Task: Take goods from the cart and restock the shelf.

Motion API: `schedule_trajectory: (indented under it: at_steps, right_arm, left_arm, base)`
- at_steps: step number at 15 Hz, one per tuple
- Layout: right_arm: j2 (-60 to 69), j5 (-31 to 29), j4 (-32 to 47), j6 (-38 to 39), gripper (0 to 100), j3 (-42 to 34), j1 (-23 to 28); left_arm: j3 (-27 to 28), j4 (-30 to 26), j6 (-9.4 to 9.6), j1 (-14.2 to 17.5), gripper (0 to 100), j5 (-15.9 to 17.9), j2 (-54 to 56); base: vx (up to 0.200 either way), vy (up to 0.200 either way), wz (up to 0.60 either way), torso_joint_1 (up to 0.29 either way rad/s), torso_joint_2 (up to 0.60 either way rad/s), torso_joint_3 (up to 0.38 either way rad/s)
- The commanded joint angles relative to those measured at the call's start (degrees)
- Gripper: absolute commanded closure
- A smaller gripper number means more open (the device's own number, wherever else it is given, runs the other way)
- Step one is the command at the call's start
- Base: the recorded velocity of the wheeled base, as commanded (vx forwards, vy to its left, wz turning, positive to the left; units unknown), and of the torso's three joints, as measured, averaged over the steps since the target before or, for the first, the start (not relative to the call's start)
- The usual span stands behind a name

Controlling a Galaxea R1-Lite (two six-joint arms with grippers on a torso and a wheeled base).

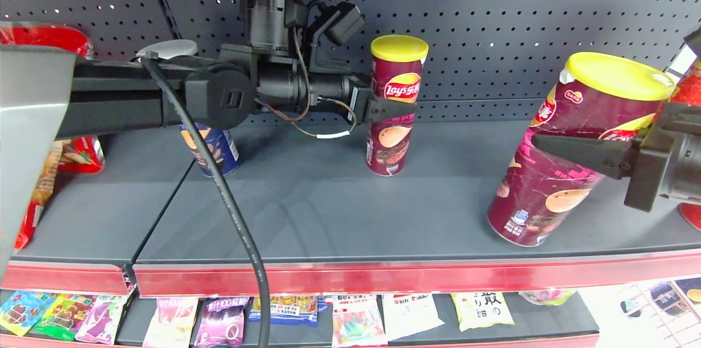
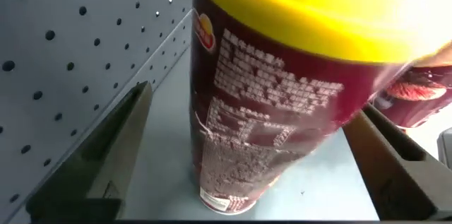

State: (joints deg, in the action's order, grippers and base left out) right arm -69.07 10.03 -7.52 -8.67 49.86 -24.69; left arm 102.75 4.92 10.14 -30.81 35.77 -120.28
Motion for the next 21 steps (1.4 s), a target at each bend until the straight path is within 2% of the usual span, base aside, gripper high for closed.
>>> schedule_trajectory:
  at_steps: [1, 2, 7, 10, 13, 15, 16, 18, 19, 21]
  right_arm:
    - [0.1, 0.1, 0.0, 0.0, 100, 0.0, 0.4]
    - [0.1, 0.1, 0.0, 0.0, 100, 0.0, 0.4]
    - [0.1, 0.1, 0.0, 0.0, 100, -0.1, 0.4]
    - [0.1, 0.1, 0.0, 0.0, 100, 0.1, 0.4]
    - [0.1, 0.1, 0.0, 0.0, 100, 0.1, 0.4]
    - [0.1, 0.1, 0.0, 0.0, 100, 0.1, 0.3]
    - [0.1, 0.1, 0.0, 0.0, 100, 0.0, 0.3]
    - [0.1, 0.1, 0.0, 0.0, 100, 0.0, 0.3]
    - [0.0, 0.2, 0.0, 0.0, 100, 0.1, 0.3]
    - [0.0, 0.1, 0.0, 0.0, 100, 0.2, 0.3]
  left_arm:
    - [1.2, 0.0, 0.05, -0.6, 0, -0.3, -1.0]
    - [1.2, 0.0, 0.05, -0.7, 100, -0.3, -1.0]
    - [1.0, 0.0, -0.04, -1.9, 100, -0.4, -1.4]
    - [-1.5, 0.0, -0.04, -2.2, 100, 0.1, 0.8]
    - [-10.5, 0.0, 0.14, -2.2, 100, 4.8, 7.9]
    - [-14.2, 0.1, 0.32, -2.2, 100, 7.6, 10.7]
    - [-15.7, 0.1, 1.11, -2.2, 100, 9.4, 11.8]
    - [-16.8, 0.1, 3.39, -2.2, 100, 10.4, 12.2]
    - [-18.2, 0.1, 5.59, -2.2, 100, 11.6, 12.3]
    - [-19.3, 0.1, 7.96, -2.2, 100, 13.4, 12.2]
  base:
    - [0.000, 0.000, 0.00, 0.000, 0.00, 0.000]
    - [0.000, 0.000, 0.00, 0.000, 0.00, 0.000]
    - [0.000, 0.000, 0.00, 0.000, 0.00, 0.000]
    - [0.000, 0.000, 0.00, 0.000, 0.00, 0.000]
    - [0.000, 0.000, 0.00, 0.000, 0.00, 0.000]
    - [0.000, 0.000, 0.00, 0.000, 0.00, 0.000]
    - [0.000, 0.000, 0.00, 0.000, 0.00, 0.000]
    - [0.000, 0.000, 0.00, 0.000, 0.00, 0.000]
    - [0.000, 0.000, 0.00, 0.000, 0.00, 0.000]
    - [0.000, 0.000, 0.00, 0.000, 0.00, 0.000]
